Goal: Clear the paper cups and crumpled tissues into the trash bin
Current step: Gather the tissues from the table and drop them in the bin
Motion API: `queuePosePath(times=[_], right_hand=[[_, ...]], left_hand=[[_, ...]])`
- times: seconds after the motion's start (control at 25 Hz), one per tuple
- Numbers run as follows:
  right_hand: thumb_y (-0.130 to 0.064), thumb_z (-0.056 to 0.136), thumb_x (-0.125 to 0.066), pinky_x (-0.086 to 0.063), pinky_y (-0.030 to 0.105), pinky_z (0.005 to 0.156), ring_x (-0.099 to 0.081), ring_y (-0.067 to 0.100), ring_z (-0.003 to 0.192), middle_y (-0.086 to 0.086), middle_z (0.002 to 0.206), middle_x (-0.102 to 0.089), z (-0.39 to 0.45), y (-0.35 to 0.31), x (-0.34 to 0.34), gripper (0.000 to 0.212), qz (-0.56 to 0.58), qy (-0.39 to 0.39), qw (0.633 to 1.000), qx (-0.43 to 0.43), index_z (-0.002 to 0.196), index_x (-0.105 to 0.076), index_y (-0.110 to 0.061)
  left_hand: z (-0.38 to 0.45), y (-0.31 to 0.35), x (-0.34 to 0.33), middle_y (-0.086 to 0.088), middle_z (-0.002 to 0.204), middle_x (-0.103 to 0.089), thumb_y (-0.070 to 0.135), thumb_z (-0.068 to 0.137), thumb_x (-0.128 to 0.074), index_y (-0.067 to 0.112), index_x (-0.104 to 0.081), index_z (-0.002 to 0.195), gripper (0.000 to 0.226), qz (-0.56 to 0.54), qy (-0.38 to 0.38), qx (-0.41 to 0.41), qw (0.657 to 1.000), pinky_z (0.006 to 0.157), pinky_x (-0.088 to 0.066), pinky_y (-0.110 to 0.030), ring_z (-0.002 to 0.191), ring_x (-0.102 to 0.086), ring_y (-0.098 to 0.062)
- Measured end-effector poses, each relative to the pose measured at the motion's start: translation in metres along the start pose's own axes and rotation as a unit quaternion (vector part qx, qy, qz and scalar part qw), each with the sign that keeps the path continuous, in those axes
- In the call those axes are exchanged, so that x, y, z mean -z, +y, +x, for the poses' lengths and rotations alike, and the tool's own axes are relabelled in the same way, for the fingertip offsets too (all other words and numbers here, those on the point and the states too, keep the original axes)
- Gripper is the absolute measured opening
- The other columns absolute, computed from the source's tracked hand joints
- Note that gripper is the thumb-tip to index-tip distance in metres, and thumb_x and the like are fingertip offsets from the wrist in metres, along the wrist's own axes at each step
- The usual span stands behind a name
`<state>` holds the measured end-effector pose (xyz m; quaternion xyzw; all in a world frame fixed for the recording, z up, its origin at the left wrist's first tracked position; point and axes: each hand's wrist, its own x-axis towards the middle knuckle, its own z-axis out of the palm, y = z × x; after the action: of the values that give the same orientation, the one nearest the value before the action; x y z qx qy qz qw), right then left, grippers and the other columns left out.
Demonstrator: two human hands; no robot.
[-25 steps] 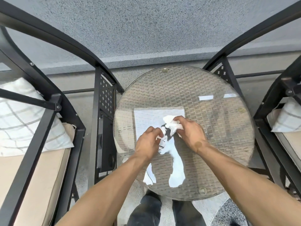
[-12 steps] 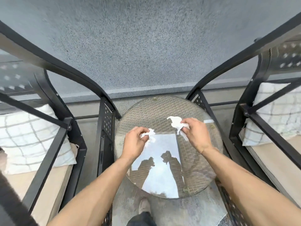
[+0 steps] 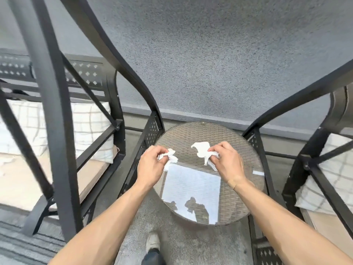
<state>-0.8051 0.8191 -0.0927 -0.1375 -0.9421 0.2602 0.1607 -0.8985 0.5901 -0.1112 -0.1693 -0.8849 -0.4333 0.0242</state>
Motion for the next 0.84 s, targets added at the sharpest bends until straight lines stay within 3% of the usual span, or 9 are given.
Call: queuePosePath(times=[0.28, 0.48, 0.84], right_hand=[[-0.015, 0.08, -0.071, -0.045, 0.033, 0.065, -0.048, 0.011, 0.085, -0.011, 0.087, -0.046, -0.011, -0.093, -0.047, 0.018, 0.054, -0.061, 0.987, 0.137, 0.091, -0.07, -0.029], [-0.016, 0.079, -0.071, -0.045, 0.033, 0.065, -0.046, 0.012, 0.082, -0.009, 0.085, -0.042, -0.038, -0.186, -0.1, 0.02, 0.073, -0.116, 0.959, 0.248, 0.093, -0.071, -0.03], [-0.027, 0.084, -0.064, -0.038, 0.027, 0.062, -0.051, 0.012, 0.077, -0.011, 0.091, -0.044, -0.174, -0.367, -0.188, 0.016, 0.091, -0.221, 0.884, 0.402, 0.098, -0.065, -0.035]], left_hand=[[-0.079, -0.035, 0.098, 0.007, 0.082, -0.054, 0.021, 0.077, -0.078, 0.025, -0.07, 0.08, 0.01, 0.041, 0.131, 0.114, 0.984, 0.071, -0.045, -0.035, 0.081, -0.055, -0.019], [-0.156, -0.066, 0.177, 0.009, 0.068, -0.052, 0.018, 0.076, -0.075, 0.03, -0.064, 0.075, 0.016, 0.062, 0.225, 0.194, 0.953, 0.062, -0.039, -0.029, 0.068, -0.053, -0.015], [-0.347, -0.138, 0.311, 0.009, 0.078, -0.059, 0.018, 0.08, -0.07, 0.032, -0.063, 0.084, 0.016, 0.094, 0.351, 0.313, 0.878, 0.066, -0.043, -0.032, 0.072, -0.055, -0.013]])
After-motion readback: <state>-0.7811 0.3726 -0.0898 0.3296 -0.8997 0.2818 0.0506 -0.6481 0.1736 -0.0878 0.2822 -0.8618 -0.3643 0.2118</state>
